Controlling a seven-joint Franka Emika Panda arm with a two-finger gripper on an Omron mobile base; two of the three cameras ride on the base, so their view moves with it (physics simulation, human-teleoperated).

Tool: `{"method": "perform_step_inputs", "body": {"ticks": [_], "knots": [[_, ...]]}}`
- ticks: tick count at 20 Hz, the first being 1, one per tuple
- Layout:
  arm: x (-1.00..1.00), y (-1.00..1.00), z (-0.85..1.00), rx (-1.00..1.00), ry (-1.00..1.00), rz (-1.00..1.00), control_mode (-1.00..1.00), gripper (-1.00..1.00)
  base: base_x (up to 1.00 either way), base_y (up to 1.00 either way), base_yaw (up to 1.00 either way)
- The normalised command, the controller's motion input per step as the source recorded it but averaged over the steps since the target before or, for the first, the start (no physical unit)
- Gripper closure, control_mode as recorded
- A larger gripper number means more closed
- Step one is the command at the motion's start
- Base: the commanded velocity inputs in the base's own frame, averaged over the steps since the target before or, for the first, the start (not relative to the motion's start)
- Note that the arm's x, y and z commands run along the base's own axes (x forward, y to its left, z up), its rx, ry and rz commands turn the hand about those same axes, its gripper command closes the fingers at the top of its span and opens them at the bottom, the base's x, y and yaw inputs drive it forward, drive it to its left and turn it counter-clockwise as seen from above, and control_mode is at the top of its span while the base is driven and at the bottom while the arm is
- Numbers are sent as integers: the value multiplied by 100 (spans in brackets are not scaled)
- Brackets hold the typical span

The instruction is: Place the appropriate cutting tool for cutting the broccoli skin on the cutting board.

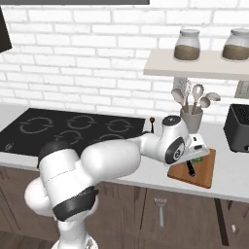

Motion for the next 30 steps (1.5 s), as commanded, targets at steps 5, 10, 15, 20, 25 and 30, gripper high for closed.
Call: {"method": "perform_step_inputs", "body": {"ticks": [5, 10, 15, 20, 25, 30], "knots": [[35, 0, -74, 0, -10, 0, -100, 100, 0, 0, 0], [2, 0, 0, 0, 0, 0, -100, 100, 0, 0, 0], [31, 0, 0, 0, 0, 0, -100, 100, 0, 0, 0], [73, 0, -8, 1, 0, 0, -100, 100, 0, 0, 0], [35, -23, -7, 21, 0, 0, -100, 100, 0, 0, 0], [8, -37, 0, 20, 0, 0, -100, 100, 0, 0, 0]]}}
